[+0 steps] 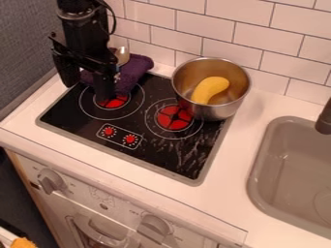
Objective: MOVE THE BANANA INTO THE RIGHT LOWER CORNER
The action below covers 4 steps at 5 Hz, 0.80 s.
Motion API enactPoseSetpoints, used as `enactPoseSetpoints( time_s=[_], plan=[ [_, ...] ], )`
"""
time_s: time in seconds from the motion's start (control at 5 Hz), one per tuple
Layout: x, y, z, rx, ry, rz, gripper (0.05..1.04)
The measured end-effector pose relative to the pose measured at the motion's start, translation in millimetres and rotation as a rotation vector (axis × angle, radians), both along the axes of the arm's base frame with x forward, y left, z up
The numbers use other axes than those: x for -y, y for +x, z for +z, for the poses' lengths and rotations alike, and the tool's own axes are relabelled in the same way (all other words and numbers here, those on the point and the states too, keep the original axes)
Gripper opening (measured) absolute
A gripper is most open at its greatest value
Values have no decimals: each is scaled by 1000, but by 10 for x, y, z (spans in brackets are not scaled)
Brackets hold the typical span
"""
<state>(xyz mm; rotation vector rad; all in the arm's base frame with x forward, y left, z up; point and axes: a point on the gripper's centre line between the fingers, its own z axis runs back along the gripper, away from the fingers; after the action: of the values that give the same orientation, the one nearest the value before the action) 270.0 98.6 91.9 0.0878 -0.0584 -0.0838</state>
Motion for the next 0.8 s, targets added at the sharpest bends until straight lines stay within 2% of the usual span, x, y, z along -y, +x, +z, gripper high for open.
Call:
enactPoseSetpoints(
  time_s=[0.2,0.4,0.6,0.8],
  plan=[
    [16,-6,-79,-28,-10,6,1001],
    [380,270,-13,-20,-15,-46,1001],
    [768,608,36,-37,-8,-79,1001],
    [1109,985,88,-19,-39,-106,1001]
  ],
)
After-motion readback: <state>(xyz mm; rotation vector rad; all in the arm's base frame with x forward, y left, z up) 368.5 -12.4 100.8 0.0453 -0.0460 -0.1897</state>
